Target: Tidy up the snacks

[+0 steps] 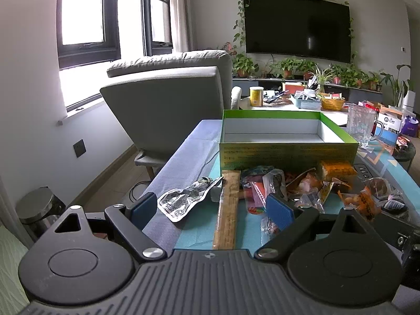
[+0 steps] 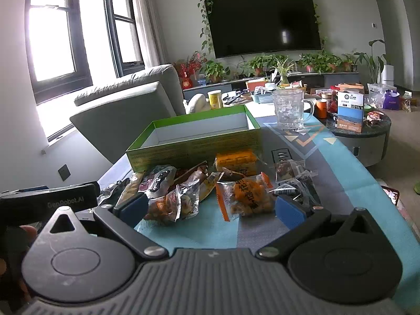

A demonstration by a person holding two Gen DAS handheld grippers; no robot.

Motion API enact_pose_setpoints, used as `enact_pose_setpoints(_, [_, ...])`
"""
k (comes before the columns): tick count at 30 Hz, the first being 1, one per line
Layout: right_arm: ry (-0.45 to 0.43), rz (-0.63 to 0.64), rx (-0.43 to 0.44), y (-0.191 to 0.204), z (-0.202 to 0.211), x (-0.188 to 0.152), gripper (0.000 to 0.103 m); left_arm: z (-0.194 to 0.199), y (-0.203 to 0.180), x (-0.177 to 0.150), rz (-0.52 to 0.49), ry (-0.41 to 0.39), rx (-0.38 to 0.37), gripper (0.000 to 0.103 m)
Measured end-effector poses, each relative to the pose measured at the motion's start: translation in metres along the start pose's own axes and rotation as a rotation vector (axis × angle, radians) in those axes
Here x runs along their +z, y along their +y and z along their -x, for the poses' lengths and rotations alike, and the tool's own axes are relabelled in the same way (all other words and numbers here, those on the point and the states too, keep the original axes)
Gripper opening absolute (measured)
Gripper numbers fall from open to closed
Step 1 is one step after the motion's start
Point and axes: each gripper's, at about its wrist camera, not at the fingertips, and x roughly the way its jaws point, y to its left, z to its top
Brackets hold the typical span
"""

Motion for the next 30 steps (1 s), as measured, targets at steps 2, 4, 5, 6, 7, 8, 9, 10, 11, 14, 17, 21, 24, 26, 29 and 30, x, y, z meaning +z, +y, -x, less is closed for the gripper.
enact_pose_setpoints(2, [0.0,0.001,0.0,0.0,-0.0001,-0.0001,0.085,0.0,-0.0001,-0.0001,0.0,0.0,0.0,0.089])
enact_pose_setpoints(4, [0.0,0.001,0.001,0.0001,0.0003,-0.0004,0.085,0.0002,0.0,-0.0002,0.0,0.0,0.0,0.089])
enact_pose_setpoints(5, [0.0,0.002,0.0,0.0003,0.0004,-0.0005,0.085,0.0,-0.0001,-0.0002,0.0,-0.001,0.001,0.089])
enact_pose_setpoints(6, [0.0,0.001,0.0,0.0003,0.0003,-0.0004,0.085,0.0,0.0001,-0.0001,0.0,-0.002,0.001,0.089])
enact_pose_setpoints(7, [0.0,0.001,0.0,0.0004,0.0003,-0.0004,0.085,0.0001,0.0003,0.0,0.0,-0.002,0.0,0.089])
enact_pose_setpoints(8, [0.0,0.001,0.0,0.0003,0.0004,-0.0005,0.085,0.0002,0.0003,-0.0004,0.0,-0.003,0.001,0.089])
enact_pose_setpoints(9, [-0.001,0.001,0.001,0.0003,0.0005,-0.0005,0.085,0.0006,0.0003,-0.0008,0.0,-0.004,0.001,0.089])
enact_pose_setpoints(10, [0.0,0.001,0.0,0.0007,0.0003,-0.0003,0.085,0.0007,0.0005,-0.0011,0.0,-0.005,0.002,0.089])
enact_pose_setpoints(11, [0.0,0.001,0.0,0.0007,0.0003,-0.0003,0.085,0.0014,0.0001,-0.0014,-0.001,-0.005,0.001,0.089])
enact_pose_setpoints(14, [0.002,0.001,-0.001,0.001,0.0,-0.0003,0.085,0.0021,-0.0001,-0.0022,-0.004,-0.002,0.002,0.089])
enact_pose_setpoints(17, [0.002,0.001,0.003,0.0016,0.0007,-0.0014,0.085,0.0034,-0.0008,-0.0029,-0.009,-0.004,0.003,0.089])
enact_pose_setpoints(21, [0.003,0.0,0.005,0.0022,0.0023,-0.0029,0.085,0.0044,-0.0015,-0.0029,-0.008,-0.006,0.002,0.089])
enact_pose_setpoints(24, [0.0,-0.001,0.005,0.0021,0.0037,-0.0038,0.085,0.0058,-0.0016,-0.0026,-0.005,-0.011,0.004,0.089])
enact_pose_setpoints(26, [-0.003,-0.002,0.005,0.0013,0.0044,-0.0037,0.085,0.0062,-0.0019,-0.0028,-0.004,-0.014,0.007,0.089])
enact_pose_setpoints(29, [-0.002,-0.003,0.005,0.0013,0.0044,-0.0034,0.085,0.0071,-0.0025,-0.0032,-0.008,-0.012,0.007,0.089])
enact_pose_setpoints(30, [-0.001,-0.004,0.006,0.001,0.0048,-0.0035,0.085,0.0074,-0.0026,-0.0032,-0.008,-0.012,0.006,0.089])
